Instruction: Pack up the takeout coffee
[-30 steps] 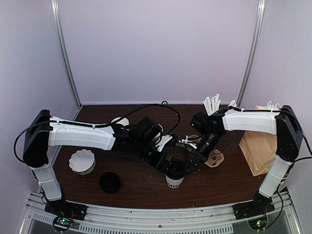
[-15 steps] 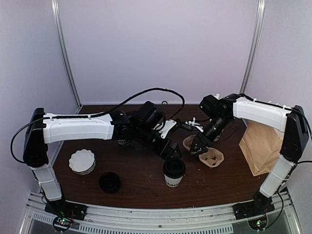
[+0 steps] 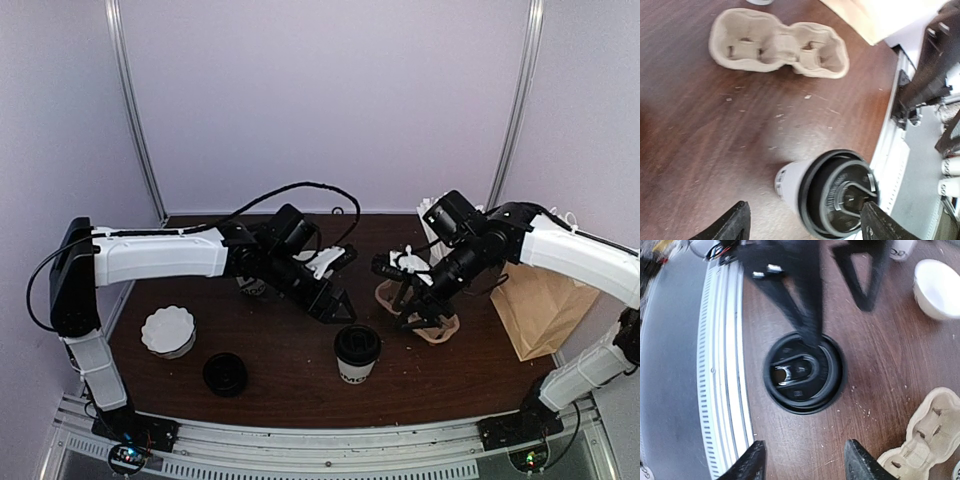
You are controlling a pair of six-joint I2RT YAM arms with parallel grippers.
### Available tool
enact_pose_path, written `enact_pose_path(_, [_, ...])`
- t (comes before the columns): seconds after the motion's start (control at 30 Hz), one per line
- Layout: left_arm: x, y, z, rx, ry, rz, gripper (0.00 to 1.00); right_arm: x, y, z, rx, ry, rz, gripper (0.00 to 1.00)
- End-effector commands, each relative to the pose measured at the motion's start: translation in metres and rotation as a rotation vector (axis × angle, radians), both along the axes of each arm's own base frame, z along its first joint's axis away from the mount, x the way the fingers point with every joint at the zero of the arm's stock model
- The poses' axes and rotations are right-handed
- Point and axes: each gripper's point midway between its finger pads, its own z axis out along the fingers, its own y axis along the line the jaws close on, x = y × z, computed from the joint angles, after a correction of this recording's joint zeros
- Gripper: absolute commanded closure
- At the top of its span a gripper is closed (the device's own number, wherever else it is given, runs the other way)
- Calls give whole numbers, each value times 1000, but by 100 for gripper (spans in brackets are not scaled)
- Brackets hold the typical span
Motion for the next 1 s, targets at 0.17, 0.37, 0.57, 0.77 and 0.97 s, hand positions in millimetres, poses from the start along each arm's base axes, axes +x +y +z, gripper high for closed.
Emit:
enact_pose_path(0.17, [-10, -21, -15, -46, 86, -54, 24, -32, 18, -11, -161, -288, 264, 57])
enact_pose_path(0.37, [-6, -9, -41, 52, 112, 17, 27, -22, 34, -25, -281, -457, 286, 63])
enact_pose_path(0.57, [-9, -2, -55, 71, 168, 71, 31, -15, 24, -11, -255, -426, 191, 64])
enact_pose_path(0.77, [-9, 6, -60, 52, 173, 194, 36, 1, 8, 0, -128, -121, -60, 45])
enact_pose_path(0.97, [-12, -1, -55, -15, 176, 248, 37, -14, 10, -28, -71, 179, -120, 31])
